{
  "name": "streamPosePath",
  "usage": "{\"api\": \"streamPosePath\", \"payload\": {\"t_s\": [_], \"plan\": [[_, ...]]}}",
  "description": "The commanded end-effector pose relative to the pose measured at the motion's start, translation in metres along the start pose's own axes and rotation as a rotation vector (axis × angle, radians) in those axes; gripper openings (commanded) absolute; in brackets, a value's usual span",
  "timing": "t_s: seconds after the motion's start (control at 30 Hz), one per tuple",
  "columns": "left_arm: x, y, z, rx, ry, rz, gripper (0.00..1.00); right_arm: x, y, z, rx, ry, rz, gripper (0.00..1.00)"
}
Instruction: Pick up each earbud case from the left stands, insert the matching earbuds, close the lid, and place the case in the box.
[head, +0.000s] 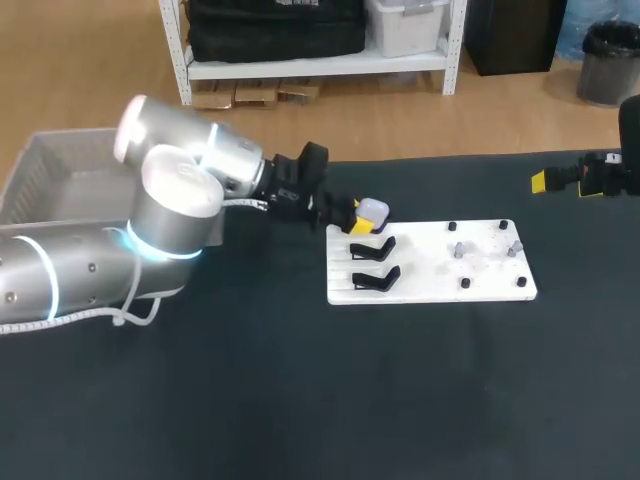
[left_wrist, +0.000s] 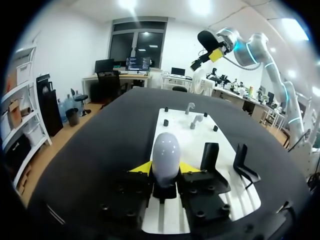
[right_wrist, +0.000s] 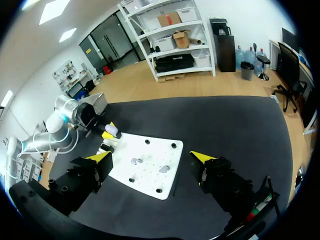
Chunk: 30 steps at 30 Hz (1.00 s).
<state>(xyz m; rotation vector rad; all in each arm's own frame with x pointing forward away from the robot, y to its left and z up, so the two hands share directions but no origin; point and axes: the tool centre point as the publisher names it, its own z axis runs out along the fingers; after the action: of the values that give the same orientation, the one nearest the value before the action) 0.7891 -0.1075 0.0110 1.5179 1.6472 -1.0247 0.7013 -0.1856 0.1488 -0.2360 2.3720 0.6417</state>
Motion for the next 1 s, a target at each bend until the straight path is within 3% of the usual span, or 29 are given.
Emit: {"api": "streamPosePath", "payload": {"t_s": [0.03, 0.43, 0.57, 0.6, 0.73, 1.0], "plan": [[-0.004, -0.001, -0.006, -0.002, -0.004, 0.015, 0.00, 0.000, 0.000, 0.000, 0.000, 0.000, 0.001, 1.00], [-0.042, -0.007, -0.034, 0.000, -0.003, 0.087, 0.00, 0.000, 0.000, 0.000, 0.000, 0.000, 0.001, 1.00], [-0.055, -0.012, -0.037, -0.024, 0.077, 0.084, 0.00, 0.002, 0.029, 0.017, 0.006, 0.077, -0.085, 1.00], [-0.058, -0.014, -0.038, 0.003, 0.058, 0.099, 0.00, 0.003, 0.034, 0.022, -0.002, 0.082, -0.085, 1.00], [-0.064, -0.017, -0.039, -0.037, 0.106, 0.087, 0.00, 0.006, 0.054, 0.043, -0.041, 0.109, -0.094, 1.00], [-0.077, -0.025, -0.036, -0.022, 0.152, 0.100, 0.00, 0.007, 0.087, 0.069, -0.095, 0.175, -0.143, 1.00]]}}
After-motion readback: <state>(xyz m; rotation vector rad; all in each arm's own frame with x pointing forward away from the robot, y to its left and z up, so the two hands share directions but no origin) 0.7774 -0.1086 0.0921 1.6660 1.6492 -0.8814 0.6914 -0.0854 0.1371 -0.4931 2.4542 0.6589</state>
